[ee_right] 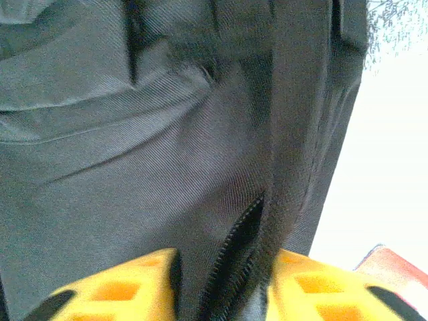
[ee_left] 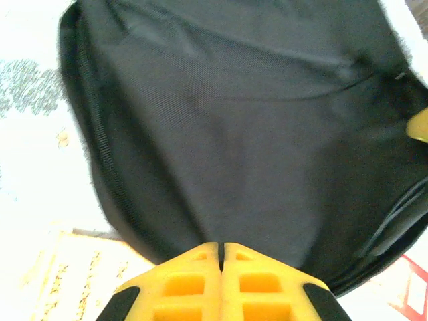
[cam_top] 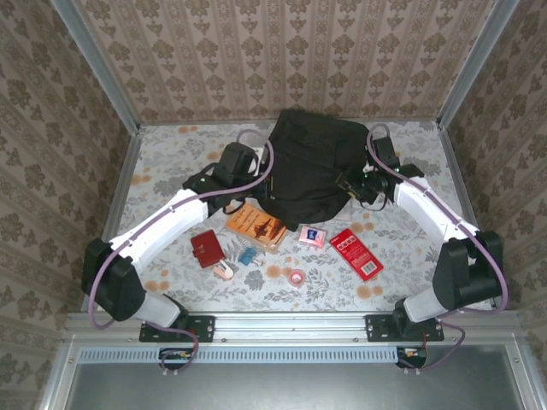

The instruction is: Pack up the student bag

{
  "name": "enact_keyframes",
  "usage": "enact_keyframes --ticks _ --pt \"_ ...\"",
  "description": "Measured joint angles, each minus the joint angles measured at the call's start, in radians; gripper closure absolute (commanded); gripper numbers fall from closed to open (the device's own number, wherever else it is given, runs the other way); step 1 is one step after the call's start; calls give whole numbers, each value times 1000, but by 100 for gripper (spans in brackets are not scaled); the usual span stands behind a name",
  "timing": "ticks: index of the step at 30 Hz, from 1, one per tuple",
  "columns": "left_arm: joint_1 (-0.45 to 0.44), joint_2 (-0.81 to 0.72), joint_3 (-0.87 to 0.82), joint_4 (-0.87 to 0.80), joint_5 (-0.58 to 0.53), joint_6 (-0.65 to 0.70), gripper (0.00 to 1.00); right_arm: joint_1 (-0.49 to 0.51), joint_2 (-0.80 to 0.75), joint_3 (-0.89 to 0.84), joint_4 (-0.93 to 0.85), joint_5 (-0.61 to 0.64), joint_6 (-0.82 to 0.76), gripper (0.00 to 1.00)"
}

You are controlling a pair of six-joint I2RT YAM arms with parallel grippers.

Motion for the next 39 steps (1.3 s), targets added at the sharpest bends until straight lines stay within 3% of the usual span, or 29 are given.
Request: enact_keyframes --ticks 5,9,16,24,30,35,39 --pt "-51 99 96 27 43 -21 100 0 45 146 -101 98 -88 40" --pt "-89 190 168 29 75 -43 100 11 -46 141 -134 133 -43 36" --pt "-150 286 286 46 116 -64 100 19 -294 -23 -120 43 208 34" --pt "-162 288 284 73 123 -80 100 55 -256 -212 -9 -44 459 33" --pt "-162 283 242 83 119 -80 100 87 -174 -212 110 -55 511 48" --pt "-159 262 204 90 109 -80 100 104 -127 -212 143 -55 535 79" --pt "-138 224 168 97 104 -85 100 106 -126 -212 143 -43 531 96"
